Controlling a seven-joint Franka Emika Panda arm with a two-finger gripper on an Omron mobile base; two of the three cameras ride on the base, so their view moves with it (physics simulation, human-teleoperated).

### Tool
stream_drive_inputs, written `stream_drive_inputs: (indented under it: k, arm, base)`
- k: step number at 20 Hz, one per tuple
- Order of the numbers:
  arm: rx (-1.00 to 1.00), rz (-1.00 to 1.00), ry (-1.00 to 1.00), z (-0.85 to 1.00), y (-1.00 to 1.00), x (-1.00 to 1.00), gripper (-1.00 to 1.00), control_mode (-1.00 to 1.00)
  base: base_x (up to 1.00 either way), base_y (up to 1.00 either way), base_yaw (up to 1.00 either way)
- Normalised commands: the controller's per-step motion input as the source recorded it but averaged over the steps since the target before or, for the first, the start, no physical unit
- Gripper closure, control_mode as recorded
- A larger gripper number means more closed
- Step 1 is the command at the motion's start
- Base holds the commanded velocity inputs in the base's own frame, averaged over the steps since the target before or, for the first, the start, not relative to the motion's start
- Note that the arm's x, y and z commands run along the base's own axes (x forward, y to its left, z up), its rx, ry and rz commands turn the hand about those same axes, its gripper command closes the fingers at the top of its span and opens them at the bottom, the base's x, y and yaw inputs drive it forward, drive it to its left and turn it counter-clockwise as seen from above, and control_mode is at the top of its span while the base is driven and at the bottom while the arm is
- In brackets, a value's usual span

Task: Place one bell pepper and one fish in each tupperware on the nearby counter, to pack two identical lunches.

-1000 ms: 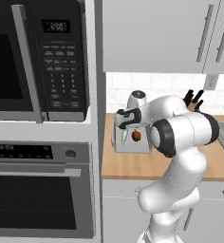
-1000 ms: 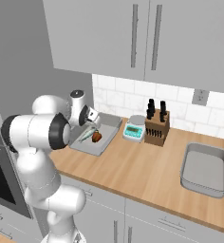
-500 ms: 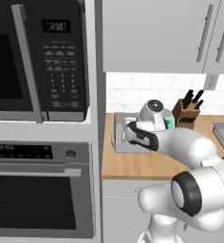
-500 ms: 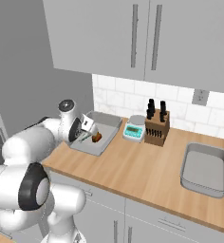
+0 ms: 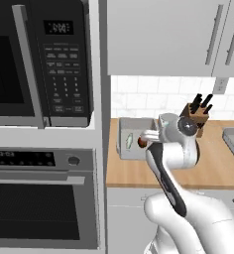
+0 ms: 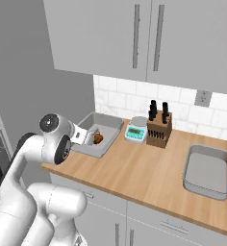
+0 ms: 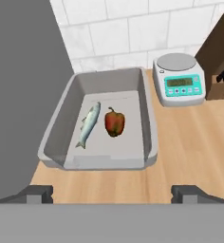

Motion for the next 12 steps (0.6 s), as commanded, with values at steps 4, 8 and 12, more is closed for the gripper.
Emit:
stream_drive_inputs:
  k: [4,8,12]
  arm:
    - [-0.10,0.09,0.05,0.99,0.00,-0.83,-1.00,-1.00]
    - [-0.10,0.10,0.19,0.81,0.00,-0.66,-1.00,-1.00]
    - [-0.04,0.09,0.27,0.41,0.00,-0.58,-1.00,-1.00]
  base:
    - [0.00,0.00,0.00]
    - [0.00,0.00,0.00]
    - [0.00,0.00,0.00]
